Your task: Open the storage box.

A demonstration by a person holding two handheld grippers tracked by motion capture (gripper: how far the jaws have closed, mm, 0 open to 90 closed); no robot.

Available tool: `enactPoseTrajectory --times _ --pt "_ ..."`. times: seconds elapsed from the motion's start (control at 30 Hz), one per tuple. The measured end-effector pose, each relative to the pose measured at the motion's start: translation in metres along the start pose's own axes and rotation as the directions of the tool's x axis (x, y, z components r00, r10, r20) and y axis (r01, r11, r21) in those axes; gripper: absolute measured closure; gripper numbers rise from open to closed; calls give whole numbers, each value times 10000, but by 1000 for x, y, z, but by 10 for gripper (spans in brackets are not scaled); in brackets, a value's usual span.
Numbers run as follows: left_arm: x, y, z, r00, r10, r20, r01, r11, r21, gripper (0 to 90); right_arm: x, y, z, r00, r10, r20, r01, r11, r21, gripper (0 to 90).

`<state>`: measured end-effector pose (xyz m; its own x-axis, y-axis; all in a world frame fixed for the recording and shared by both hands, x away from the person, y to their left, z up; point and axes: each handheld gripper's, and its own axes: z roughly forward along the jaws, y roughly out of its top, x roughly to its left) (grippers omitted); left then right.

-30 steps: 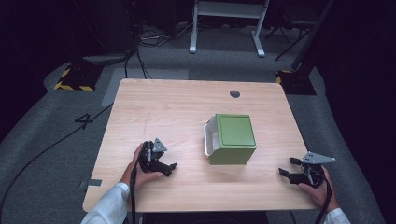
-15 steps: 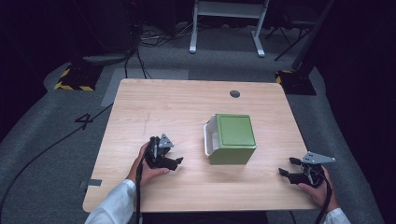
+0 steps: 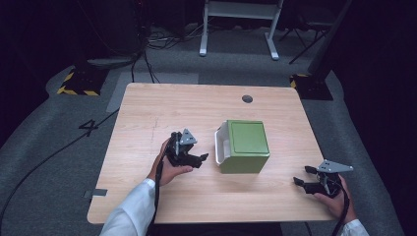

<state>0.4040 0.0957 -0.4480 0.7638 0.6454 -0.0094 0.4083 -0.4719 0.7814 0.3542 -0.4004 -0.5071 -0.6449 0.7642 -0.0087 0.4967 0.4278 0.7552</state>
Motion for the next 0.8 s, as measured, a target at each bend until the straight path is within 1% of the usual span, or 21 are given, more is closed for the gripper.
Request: enactPoseTrajectory --times 0.03,0.1,0.13,0.17,0.2,0.23,0.3,0.37,0.4,0.47,0.5,0.53,0.6,0.63,0.7,0.8 --pt "-3 6 3 10000 65 -10 -65 9999 -104 209 0 0 0 10000 3 -1 -3 10000 0 252" --pt "-4 8 3 9999 140 -86 -141 9998 -168 209 0 0 0 10000 -1 -1 1 10000 0 252" --pt "-5 14 7 9999 136 42 -134 9995 -274 208 0 0 0 10000 6 -6 -6 10000 2 253" --pt "-7 16 8 9999 124 110 -121 9995 -297 208 0 0 0 10000 4 -5 -4 10000 0 253" --pt "-7 16 8 9999 124 110 -121 9995 -297 208 0 0 0 10000 7 -6 -7 10000 2 252" --pt "-9 19 11 9998 128 178 -121 9991 -396 208 0 0 0 10000 4 -5 -4 10000 0 253" --pt "-10 22 13 9997 132 205 -123 9990 -425 206 0 0 0 10000 5 -7 -5 10000 0 253" --pt "-11 24 14 9996 174 208 -165 9989 -429 205 0 0 0 10000 5 -7 -5 10000 3 253" --pt "-14 26 18 9994 296 204 -288 9987 -411 205 0 0 0 10000 4 -7 -4 10000 2 253" --pt "-15 27 21 9991 392 179 -385 9986 -369 207 0 0 0 10000 5 -8 -5 10000 2 253" --pt "-15 27 21 9991 392 179 -385 9986 -369 208 0 0 0 10000 4 -7 -4 10000 1 253" --pt "-16 28 26 9992 334 235 -325 9988 -365 215 0 0 0 10000 4 -7 -4 10000 2 253" --pt "-16 28 27 9990 360 253 -351 9988 -339 216 0 0 0 10000 6 -7 -6 10000 2 253" --pt "-16 29 29 9989 435 174 -430 9987 -276 216 0 0 0 10000 6 -7 -6 10000 1 253" --pt "-16 29 35 9993 329 167 -326 9993 -190 218 0 0 0 10000 6 -9 -6 10000 2 252" --pt "-14 29 41 9995 298 97 -297 9995 -123 221 0 0 0 10000 5 -8 -5 10000 1 253"
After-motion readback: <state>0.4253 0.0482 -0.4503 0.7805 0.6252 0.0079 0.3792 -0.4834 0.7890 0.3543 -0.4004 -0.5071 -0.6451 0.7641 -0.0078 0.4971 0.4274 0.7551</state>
